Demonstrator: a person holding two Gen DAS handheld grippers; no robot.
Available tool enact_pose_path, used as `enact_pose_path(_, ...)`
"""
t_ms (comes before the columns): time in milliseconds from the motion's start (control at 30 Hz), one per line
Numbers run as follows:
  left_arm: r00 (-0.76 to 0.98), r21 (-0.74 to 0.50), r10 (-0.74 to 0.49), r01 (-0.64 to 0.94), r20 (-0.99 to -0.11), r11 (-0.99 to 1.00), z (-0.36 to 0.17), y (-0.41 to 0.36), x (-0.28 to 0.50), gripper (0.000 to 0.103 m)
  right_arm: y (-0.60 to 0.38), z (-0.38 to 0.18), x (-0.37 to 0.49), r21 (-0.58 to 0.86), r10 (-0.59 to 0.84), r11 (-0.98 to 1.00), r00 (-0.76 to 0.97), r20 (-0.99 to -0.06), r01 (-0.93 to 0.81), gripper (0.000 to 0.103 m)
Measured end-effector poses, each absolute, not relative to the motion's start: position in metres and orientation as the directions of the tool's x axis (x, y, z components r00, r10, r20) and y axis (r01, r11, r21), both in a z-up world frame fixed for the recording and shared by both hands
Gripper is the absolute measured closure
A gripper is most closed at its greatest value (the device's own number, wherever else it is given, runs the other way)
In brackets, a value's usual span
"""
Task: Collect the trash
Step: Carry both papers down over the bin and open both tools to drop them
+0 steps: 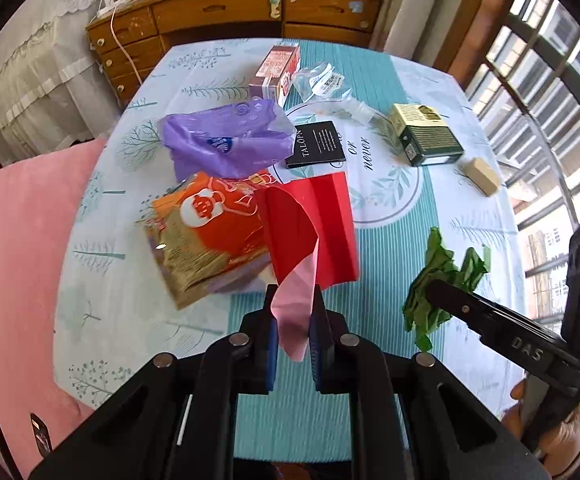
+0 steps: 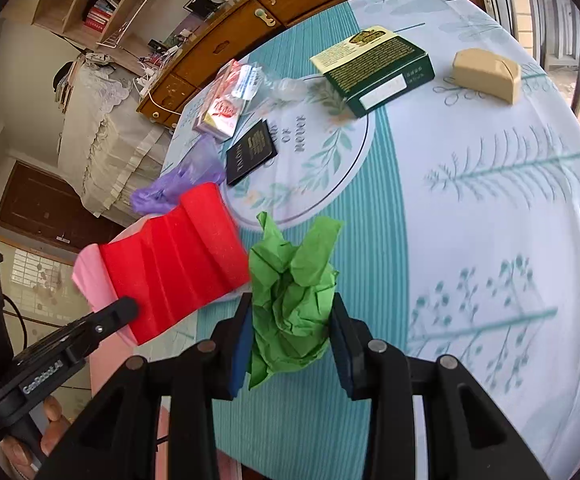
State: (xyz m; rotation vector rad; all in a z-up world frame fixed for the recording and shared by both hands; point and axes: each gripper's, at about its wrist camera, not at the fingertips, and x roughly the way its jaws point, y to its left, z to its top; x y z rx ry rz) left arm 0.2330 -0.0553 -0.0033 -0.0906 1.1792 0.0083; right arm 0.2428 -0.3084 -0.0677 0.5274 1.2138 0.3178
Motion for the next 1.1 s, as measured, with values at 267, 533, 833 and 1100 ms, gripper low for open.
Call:
enact_pose_path(267, 0.462, -0.092, -0.111, 0.063, -0.88, 0.994, 0.027, -0.019, 0.163, 0.092, -0.27, -0.049, 0.182, 0.498, 0.445, 0.864, 0.358, -0.821, 0.069, 0.067)
enact_pose_path(533, 0.487, -0.078, -0.169, 0.203, -0.857, 0.976, 0.032, 0.029, 0.079, 0.092, -0.21, -0.023, 0.092, 0.454, 0.386, 0.887, 0.415, -0.824, 0.077, 0.067)
enact_pose_path(833, 0.411, -0.066, -0.201, 0.319, -0.889, 0.946, 0.001, 0.056, 0.001, 0.092, -0.153, -0.042, 0.014, 0.396, 0.347, 0.915, 0.348, -0.871, 0.078, 0.067)
enact_pose_path(1100, 0.281, -0.096, -0.185, 0.302, -0.942, 0.949, -0.059, 0.048, -0.031, 0.092, -0.137, -0.087, -0.019, 0.354, 0.328, 0.933, 0.248, -0.912, 0.067, 0.067)
